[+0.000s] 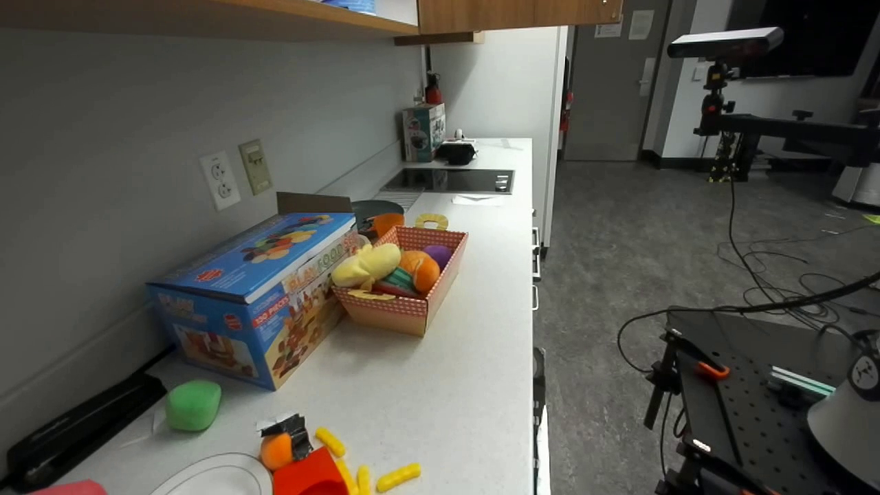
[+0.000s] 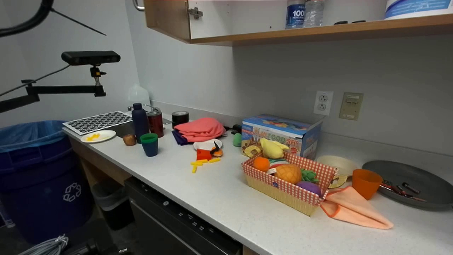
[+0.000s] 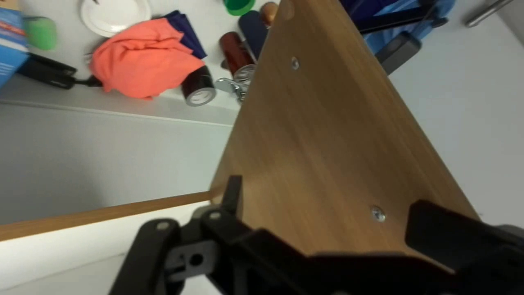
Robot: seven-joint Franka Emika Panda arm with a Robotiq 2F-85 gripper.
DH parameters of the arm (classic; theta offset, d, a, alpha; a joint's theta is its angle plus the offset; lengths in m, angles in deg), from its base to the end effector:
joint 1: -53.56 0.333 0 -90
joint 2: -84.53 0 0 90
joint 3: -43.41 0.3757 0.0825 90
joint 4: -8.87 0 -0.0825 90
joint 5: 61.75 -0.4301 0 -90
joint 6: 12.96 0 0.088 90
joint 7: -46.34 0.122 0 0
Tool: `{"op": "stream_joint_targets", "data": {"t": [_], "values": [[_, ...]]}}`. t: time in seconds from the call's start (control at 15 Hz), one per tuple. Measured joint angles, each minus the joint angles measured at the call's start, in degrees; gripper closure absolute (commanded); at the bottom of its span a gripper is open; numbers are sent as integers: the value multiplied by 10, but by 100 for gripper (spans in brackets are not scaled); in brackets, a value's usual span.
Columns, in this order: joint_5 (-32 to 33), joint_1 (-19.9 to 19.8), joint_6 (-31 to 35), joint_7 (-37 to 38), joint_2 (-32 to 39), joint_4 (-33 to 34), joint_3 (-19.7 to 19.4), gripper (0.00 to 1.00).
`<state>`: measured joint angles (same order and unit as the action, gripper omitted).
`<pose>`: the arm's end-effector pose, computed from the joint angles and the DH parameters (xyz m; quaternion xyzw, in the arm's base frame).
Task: Open the door of the cabinet
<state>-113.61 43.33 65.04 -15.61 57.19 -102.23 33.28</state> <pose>0.3941 -0.0593 0.7604 -0.7940 -0.3854 -0.2701 0.3847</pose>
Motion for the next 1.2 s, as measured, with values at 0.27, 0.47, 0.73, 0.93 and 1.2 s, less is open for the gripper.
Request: {"op": "stream_joint_targets", "data": {"t": [0.27, 0.47, 0.73, 0.93, 1.2], "values": [[-56, 50, -51, 1, -47, -49, 13, 0], [-85, 68, -57, -5, -53, -65, 28, 0], [-88, 67, -2, -9, -59, -80, 49, 0], [-77, 58, 24, -35, -59, -85, 39, 0], [-75, 53, 25, -55, -50, -89, 26, 0]]}}
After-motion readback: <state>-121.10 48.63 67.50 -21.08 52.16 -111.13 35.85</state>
